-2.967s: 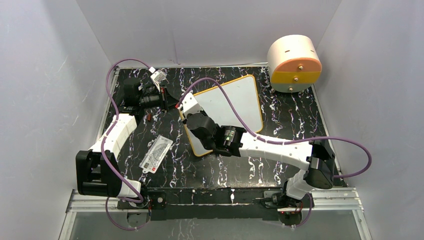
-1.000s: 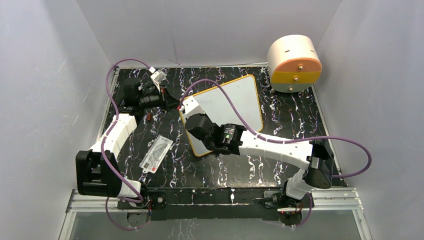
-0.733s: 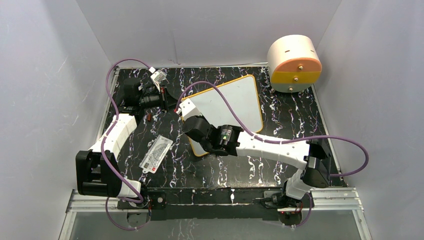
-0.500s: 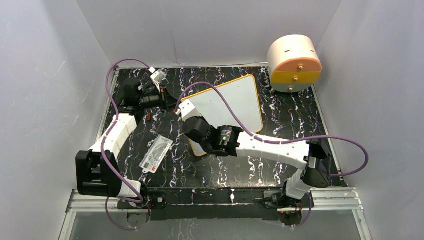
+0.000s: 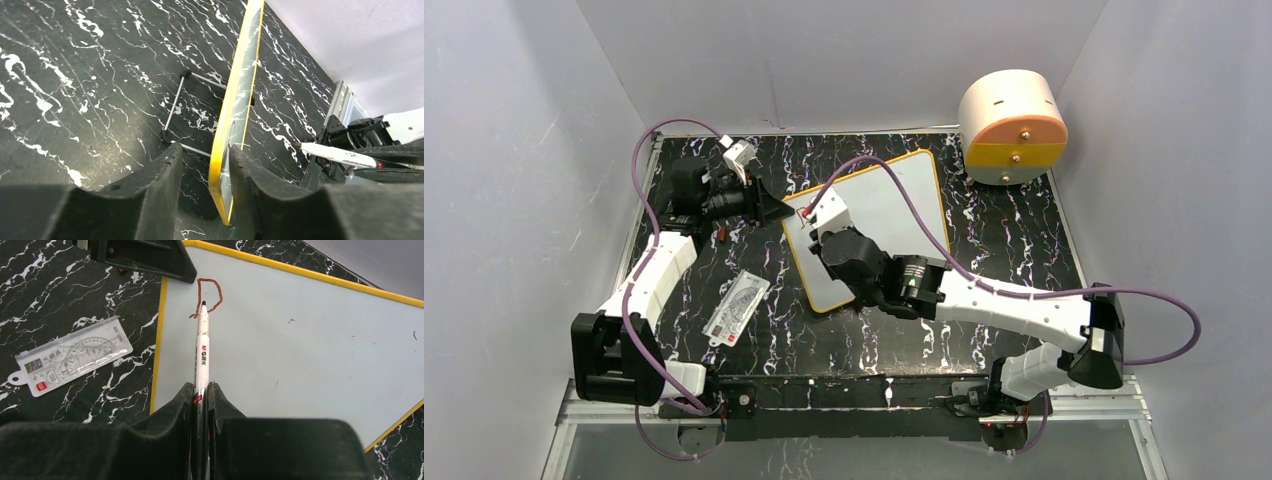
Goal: Write a sentence on the whiteboard
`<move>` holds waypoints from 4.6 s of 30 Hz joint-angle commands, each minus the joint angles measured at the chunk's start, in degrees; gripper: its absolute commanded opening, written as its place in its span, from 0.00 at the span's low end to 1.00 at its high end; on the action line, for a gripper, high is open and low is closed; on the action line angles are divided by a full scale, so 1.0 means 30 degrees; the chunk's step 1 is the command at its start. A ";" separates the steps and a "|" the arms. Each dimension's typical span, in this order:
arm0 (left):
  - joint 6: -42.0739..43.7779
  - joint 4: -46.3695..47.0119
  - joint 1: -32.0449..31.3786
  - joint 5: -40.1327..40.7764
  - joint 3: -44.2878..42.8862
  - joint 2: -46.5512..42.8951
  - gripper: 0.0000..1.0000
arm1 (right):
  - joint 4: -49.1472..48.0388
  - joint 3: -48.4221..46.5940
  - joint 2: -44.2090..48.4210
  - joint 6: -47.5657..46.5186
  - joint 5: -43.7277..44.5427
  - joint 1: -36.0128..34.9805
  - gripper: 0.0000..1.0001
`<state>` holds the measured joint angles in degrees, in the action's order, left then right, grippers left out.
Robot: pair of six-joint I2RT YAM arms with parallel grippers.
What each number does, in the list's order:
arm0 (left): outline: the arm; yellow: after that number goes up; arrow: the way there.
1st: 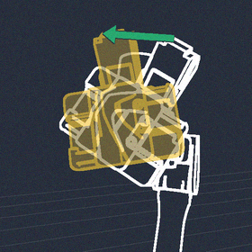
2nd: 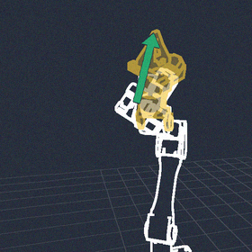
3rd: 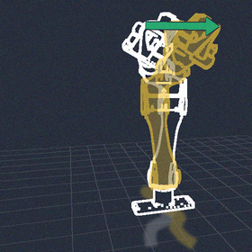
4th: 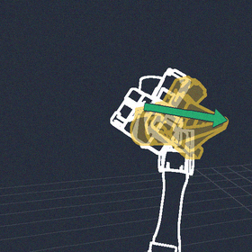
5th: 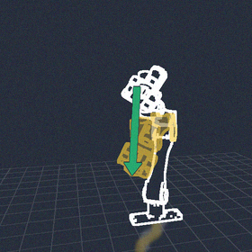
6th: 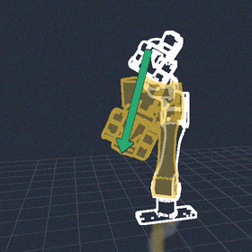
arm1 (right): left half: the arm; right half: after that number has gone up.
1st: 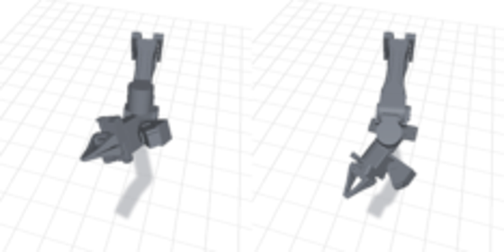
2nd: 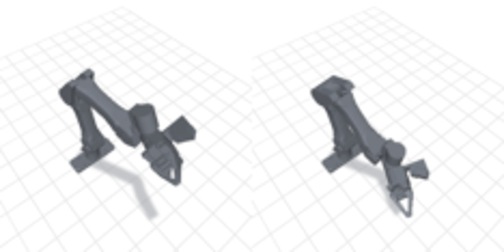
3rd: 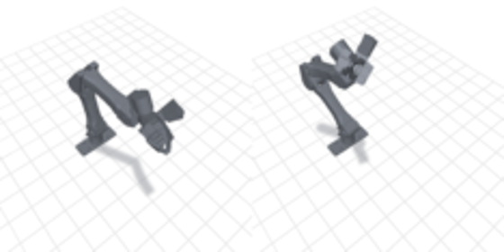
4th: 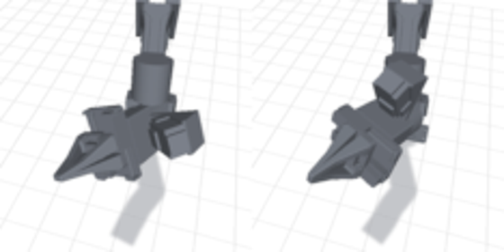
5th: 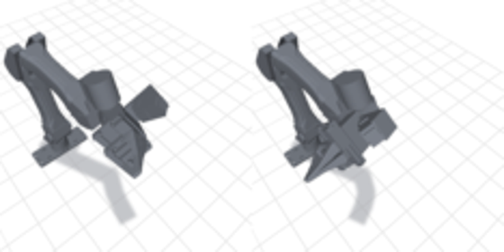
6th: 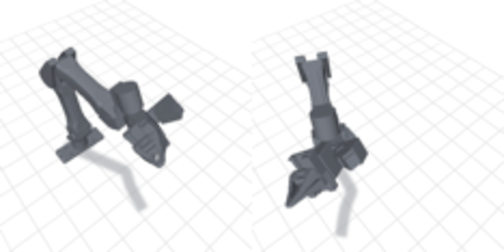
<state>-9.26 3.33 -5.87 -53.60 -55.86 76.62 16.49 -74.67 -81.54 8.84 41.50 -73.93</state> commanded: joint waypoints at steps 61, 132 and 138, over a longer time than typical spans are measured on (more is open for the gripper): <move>-2.3653 0.2617 -0.4343 1.0647 0.6869 -1.1228 0.00 | -1.7460 0.8191 0.2895 -0.0667 -0.4564 0.0302 0.36; -2.3401 0.0620 -0.4379 1.2816 0.5954 -1.0692 0.19 | -1.6893 0.7404 0.2903 0.0533 -0.8763 0.3198 0.00; -1.6322 -0.2842 -0.4372 1.5038 0.2880 -0.9724 0.33 | -1.5088 0.7620 0.4167 -0.0212 -0.7602 0.3276 0.00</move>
<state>-75.22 1.61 -19.25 -14.57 -39.97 46.24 -30.33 -50.57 -73.17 11.11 14.74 -64.49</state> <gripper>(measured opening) 0.310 0.195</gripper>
